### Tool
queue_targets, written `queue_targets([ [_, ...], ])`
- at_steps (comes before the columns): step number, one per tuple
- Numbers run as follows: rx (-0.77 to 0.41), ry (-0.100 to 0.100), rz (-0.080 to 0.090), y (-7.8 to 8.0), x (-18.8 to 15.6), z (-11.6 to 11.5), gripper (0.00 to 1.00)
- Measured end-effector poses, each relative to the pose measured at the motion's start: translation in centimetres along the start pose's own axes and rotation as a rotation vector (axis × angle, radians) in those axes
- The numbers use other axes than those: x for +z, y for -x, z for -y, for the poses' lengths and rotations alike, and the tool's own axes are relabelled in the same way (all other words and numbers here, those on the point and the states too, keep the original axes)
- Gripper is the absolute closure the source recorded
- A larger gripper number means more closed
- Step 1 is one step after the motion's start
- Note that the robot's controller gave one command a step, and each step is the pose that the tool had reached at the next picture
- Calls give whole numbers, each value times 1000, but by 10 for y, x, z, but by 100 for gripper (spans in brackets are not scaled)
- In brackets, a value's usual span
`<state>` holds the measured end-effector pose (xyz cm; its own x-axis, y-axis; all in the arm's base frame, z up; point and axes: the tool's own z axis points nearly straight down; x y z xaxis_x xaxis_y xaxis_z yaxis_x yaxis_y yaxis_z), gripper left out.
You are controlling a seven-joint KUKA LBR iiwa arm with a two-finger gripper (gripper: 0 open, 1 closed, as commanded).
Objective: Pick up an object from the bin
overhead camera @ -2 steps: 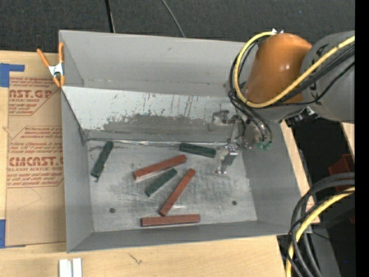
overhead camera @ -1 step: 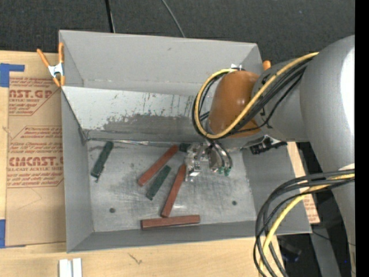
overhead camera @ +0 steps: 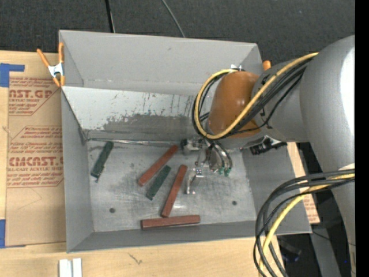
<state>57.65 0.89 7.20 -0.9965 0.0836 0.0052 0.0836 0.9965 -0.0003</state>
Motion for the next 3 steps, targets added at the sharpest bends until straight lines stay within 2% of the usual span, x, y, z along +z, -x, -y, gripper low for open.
queue_targets([
  [2, 12, -4, 1, -1, -1, -9, 0],
  [3, -204, 0, 6, -3, -27, -57, 0],
])
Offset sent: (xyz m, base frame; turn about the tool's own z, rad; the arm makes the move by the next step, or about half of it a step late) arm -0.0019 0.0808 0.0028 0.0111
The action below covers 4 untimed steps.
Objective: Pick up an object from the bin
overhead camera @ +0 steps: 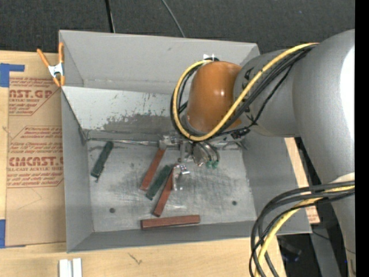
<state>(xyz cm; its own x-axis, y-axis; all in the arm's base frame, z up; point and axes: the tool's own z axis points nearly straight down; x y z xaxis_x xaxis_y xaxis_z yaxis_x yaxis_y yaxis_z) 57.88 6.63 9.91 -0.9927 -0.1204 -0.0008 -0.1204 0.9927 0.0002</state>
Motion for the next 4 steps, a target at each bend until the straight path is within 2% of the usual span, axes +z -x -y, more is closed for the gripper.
queue_targets([
  [1, -176, -1, 2, -10, 25, 18, 100],
  [2, -175, -1, 2, -10, 25, 18, 100],
  [3, -208, 1, -3, -17, -72, 17, 0],
  [4, -231, 0, -1, -20, -147, 17, 0],
])
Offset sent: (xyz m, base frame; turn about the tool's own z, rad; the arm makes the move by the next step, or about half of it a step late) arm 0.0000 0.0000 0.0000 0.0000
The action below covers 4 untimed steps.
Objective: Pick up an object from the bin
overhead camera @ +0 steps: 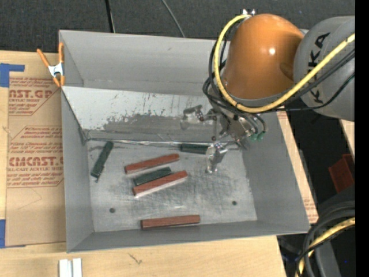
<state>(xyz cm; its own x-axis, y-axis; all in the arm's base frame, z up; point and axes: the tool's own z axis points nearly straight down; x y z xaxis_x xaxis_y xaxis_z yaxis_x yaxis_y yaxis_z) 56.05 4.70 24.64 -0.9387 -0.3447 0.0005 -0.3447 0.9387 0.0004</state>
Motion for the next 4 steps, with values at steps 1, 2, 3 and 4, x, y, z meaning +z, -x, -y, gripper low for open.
queue_targets([
  [1, -36, -2, 10, 0, 37, -7, 0],
  [2, -36, 0, 7, 11, 112, -17, 0],
  [3, -47, -1, 3, 16, 170, -28, 100],
  [4, -47, -1, 3, 16, 170, -28, 100],
])
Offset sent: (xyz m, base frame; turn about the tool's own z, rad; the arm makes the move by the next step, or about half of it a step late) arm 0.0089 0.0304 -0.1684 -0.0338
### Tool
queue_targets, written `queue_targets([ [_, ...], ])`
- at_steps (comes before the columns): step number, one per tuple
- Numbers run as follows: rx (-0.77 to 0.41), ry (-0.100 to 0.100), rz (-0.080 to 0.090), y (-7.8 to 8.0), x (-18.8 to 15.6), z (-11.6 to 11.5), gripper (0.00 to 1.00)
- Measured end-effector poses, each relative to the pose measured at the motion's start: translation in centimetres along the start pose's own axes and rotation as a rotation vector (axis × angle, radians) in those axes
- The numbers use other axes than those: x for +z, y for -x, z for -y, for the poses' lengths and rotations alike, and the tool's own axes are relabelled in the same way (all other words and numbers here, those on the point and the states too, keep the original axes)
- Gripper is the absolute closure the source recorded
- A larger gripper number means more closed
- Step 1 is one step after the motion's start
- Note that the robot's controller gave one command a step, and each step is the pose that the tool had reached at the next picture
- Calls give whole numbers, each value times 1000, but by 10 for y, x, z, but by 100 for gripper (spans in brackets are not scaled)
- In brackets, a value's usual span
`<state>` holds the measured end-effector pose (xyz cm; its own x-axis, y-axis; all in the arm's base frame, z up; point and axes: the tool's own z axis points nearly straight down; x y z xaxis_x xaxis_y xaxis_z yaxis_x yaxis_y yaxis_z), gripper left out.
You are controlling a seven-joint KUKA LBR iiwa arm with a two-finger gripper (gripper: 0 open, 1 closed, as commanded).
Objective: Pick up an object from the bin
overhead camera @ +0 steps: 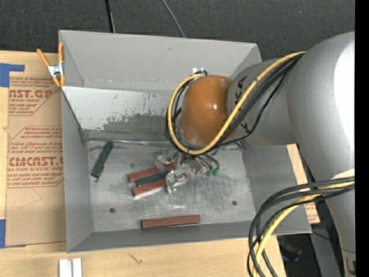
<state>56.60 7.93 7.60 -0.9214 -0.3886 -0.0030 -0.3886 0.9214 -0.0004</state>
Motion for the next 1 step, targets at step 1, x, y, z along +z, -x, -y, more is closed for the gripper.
queue_targets([
  [1, 69, 0, 0, -12, -136, -1, 100],
])
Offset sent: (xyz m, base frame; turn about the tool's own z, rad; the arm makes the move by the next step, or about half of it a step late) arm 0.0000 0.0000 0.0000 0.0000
